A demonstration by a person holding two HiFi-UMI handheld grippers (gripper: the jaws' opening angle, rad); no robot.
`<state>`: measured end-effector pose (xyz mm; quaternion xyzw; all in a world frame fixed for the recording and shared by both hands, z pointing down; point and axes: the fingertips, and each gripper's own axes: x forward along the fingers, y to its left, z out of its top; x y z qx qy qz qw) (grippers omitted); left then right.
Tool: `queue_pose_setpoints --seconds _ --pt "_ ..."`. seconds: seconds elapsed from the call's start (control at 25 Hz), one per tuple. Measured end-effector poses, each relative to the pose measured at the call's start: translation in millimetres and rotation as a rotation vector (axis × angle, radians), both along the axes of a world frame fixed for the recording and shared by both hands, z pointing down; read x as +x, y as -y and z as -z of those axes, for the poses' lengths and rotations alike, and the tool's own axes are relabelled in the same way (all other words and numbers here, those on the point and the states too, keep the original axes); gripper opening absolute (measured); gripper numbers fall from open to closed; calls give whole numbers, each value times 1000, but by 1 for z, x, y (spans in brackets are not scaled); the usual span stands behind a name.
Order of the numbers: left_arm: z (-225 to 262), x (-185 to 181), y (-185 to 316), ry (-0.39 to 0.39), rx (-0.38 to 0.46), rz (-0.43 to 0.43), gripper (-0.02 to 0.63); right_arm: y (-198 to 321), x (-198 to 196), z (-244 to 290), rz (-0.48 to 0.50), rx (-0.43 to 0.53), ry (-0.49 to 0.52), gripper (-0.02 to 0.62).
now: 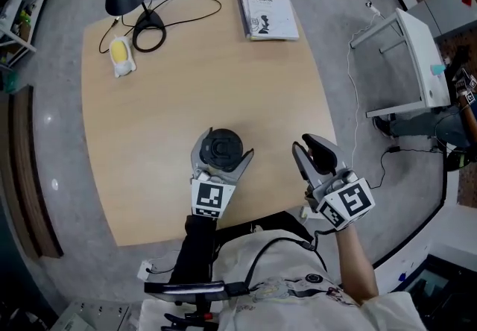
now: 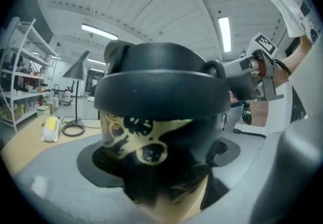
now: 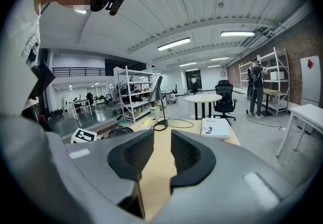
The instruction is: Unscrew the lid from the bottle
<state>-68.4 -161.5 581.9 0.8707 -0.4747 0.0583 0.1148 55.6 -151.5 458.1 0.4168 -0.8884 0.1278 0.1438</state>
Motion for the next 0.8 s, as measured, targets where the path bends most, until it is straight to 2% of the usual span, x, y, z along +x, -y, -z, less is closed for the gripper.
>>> queue_pose_setpoints --seconds 0.32,0.48,0.64,0.8 --pt "88 -4 -3 3 92 45 465 0 -11 49 59 110 79 105" --pt "123 0 -10 18 130 70 459 -5 -32 84 170 149 106 104" --pt "152 3 -15 -33 143 98 445 -17 -60 121 305 185 187 121" --pt "168 10 -22 -62 158 97 437 -22 -71 137 364 205 218 128"
